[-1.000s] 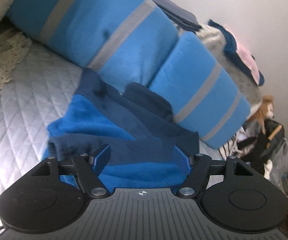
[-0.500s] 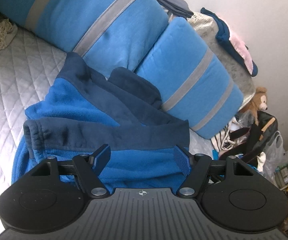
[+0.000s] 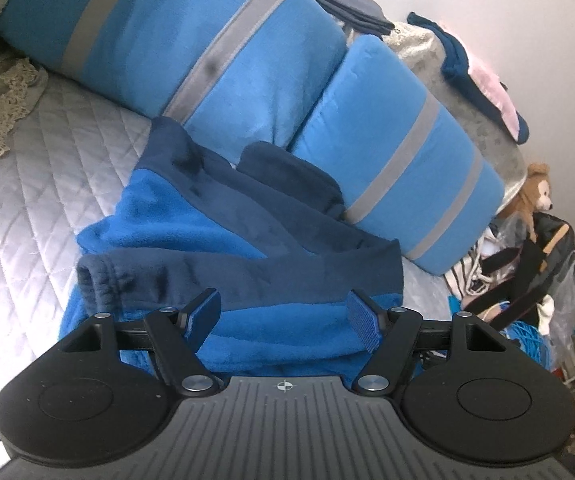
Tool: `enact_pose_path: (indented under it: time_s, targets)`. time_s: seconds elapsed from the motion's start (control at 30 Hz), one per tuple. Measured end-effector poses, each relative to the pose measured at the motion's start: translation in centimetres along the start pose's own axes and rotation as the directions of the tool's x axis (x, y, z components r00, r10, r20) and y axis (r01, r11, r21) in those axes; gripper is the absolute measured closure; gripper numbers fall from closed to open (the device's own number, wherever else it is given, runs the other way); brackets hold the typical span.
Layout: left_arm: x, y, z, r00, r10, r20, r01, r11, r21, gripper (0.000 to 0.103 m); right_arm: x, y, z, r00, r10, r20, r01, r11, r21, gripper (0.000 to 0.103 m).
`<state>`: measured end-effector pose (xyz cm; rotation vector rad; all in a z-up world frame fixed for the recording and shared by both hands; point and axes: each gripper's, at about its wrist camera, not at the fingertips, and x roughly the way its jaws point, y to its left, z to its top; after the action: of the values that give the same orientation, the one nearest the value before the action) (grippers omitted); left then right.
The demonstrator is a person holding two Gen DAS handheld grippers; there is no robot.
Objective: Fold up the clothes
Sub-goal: 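Raise the left tool away from the folded hoodie, then close the right tool on the navy hoodie fabric beside the folded sleeve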
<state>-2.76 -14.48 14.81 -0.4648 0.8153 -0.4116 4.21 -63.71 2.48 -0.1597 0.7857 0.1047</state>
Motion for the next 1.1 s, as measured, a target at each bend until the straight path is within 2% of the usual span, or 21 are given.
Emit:
enact_pose_path:
  time_s: [0.13,0.27,0.33,0.57,0.7,0.9,1.1]
  targets:
    - [0.2,0.3,0.0,1.0,0.002,-0.003,-0.003,1.0,-0.008,0.034,-0.3,0.1,0.6,0.999,0.038,0.024,-0.038,0.999,0.002,0.036]
    - [0.6,-0.1,-0.2,1.0,-0.003,-0.015,0.003,1.0,-0.004,0.034,0.6,0.2,1.0,0.999,0.033,-0.004,-0.033,0.999,-0.01,0.036]
    - [0.7,-0.4,-0.3,1.0,-0.002,-0.023,0.002,1.0,0.011,0.034,0.9,0.1,1.0,1.0,0.005,-0.007,-0.005,1.0,-0.019,0.036]
    - [0.6,-1.8,-0.2,0.999,0.012,-0.032,-0.01,0.998,0.067,0.034,0.8,0.2,0.6,1.0,-0.021,-0.002,0.021,1.0,-0.02,0.035]
    - [0.3,-2.6,0.1,0.999,0.022,-0.03,-0.019,0.996,0.092,0.034,0.6,0.0,0.6,1.0,-0.009,-0.001,0.009,1.0,-0.005,0.035]
    - [0.8,-5.1,-0.1,0.996,0.075,-0.037,-0.065,0.973,0.221,0.034,-0.5,-1.2,0.5,0.998,0.067,0.01,-0.067,0.996,0.055,0.033]
    - [2.0,-7.4,0.0,0.995,0.077,-0.068,-0.055,0.956,0.287,0.034,-2.3,-3.6,0.5,0.979,0.194,0.056,-0.201,0.963,0.179,0.029]
